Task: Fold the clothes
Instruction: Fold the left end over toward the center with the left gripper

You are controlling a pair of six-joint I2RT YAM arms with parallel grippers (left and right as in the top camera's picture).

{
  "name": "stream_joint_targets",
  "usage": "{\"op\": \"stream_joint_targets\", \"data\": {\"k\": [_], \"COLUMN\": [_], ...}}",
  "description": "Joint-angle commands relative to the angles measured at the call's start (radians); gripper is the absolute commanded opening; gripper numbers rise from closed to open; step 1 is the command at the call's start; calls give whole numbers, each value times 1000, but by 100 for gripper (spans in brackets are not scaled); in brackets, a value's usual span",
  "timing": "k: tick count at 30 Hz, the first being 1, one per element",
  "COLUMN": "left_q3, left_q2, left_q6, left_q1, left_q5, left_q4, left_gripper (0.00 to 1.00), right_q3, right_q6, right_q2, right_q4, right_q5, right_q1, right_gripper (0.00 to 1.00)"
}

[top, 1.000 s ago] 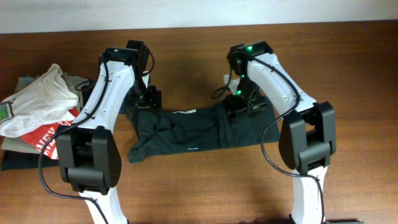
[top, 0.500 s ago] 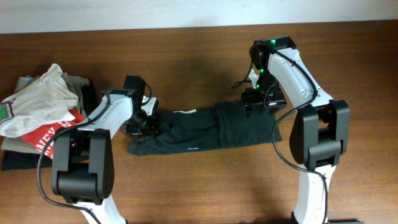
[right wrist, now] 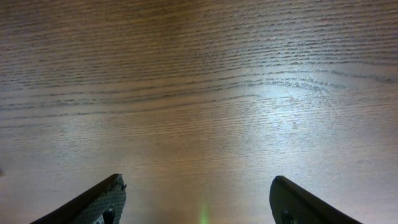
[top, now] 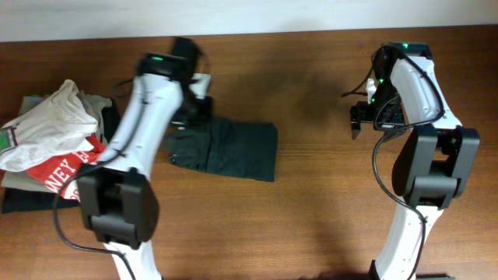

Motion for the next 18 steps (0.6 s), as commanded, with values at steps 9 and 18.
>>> {"op": "stream_joint_targets", "data": {"k": [9, 18], "left_q3": [3, 71], "left_q2": [169, 82], "left_q6": [-96, 88], "left_q1": [-285, -22], "left_q5": [101, 477], "left_q4": [222, 346], "left_gripper": [43, 55], "right_q3": [19, 19], "right_q6": [6, 2], "right_q2": [0, 0], "right_q4": [-1, 0], "right_q5": [-4, -18], "right_q1": [4, 5], "right_gripper": [78, 80]}}
